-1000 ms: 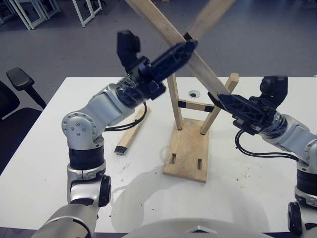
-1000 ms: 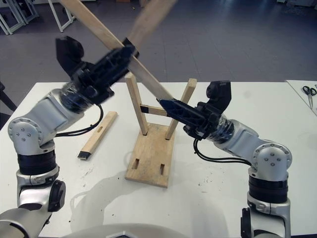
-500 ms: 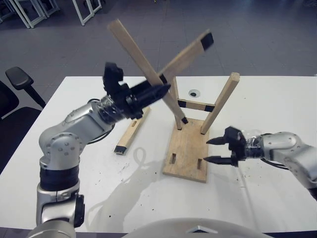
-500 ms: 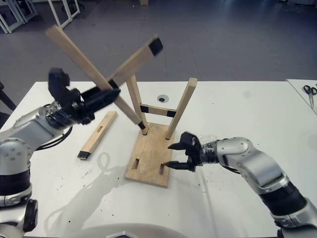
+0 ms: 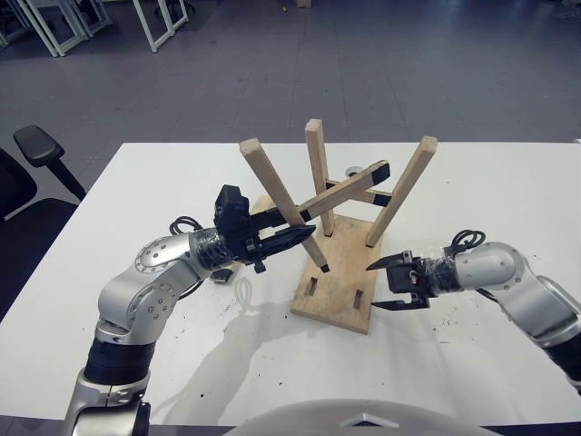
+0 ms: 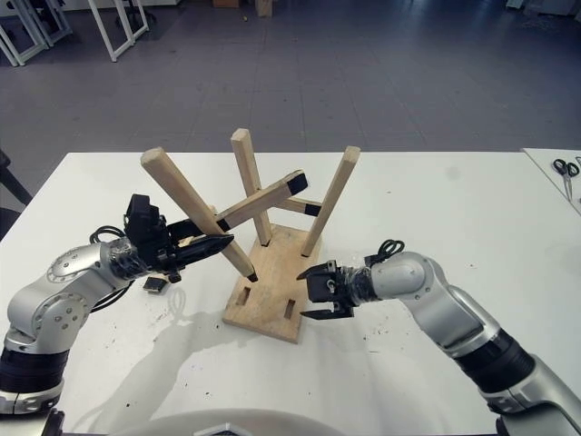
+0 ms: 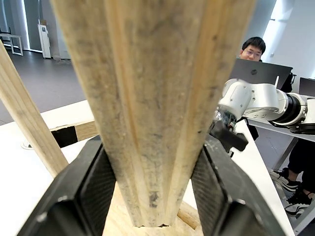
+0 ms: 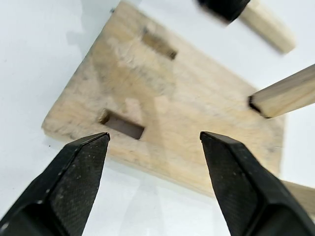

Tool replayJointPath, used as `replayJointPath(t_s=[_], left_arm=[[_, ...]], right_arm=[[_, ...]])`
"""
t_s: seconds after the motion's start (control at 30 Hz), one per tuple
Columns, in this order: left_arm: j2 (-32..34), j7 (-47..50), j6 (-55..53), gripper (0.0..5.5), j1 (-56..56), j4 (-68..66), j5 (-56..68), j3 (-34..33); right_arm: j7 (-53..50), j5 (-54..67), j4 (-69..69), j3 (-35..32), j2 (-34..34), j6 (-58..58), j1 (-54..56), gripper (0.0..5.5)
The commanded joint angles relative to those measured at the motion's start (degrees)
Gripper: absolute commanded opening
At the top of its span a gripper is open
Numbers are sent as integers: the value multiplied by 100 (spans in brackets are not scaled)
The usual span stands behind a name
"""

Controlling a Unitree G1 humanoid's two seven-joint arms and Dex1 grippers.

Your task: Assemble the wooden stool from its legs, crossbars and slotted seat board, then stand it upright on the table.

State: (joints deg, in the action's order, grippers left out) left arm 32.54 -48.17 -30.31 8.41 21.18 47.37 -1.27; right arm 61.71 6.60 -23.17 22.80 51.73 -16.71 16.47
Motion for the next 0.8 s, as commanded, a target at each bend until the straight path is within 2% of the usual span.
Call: replayJointPath(t_s=[0.03, 0.23, 0.4, 0.6, 0.8], left_arm=[[-16, -85, 91, 204, 40, -73, -99, -112], [3, -257, 24, 204, 270, -236, -155, -103], [180, -622, -43, 204, 192, -269, -193, -48], [66, -1010, -73, 204, 179, -306, -212, 192], [-624, -893, 252, 204, 203, -681, -616, 724]], right_arm=[[120, 69, -100, -96, -137, -200, 242, 339], [7, -702, 762, 674, -752, 244, 234, 339], [62, -1842, 1166, 1071, -502, 1443, 363, 339], [-99, -2708, 1831, 966, -32, 3216, 599, 339], [-593, -2943, 2515, 815, -412, 3953, 887, 339]])
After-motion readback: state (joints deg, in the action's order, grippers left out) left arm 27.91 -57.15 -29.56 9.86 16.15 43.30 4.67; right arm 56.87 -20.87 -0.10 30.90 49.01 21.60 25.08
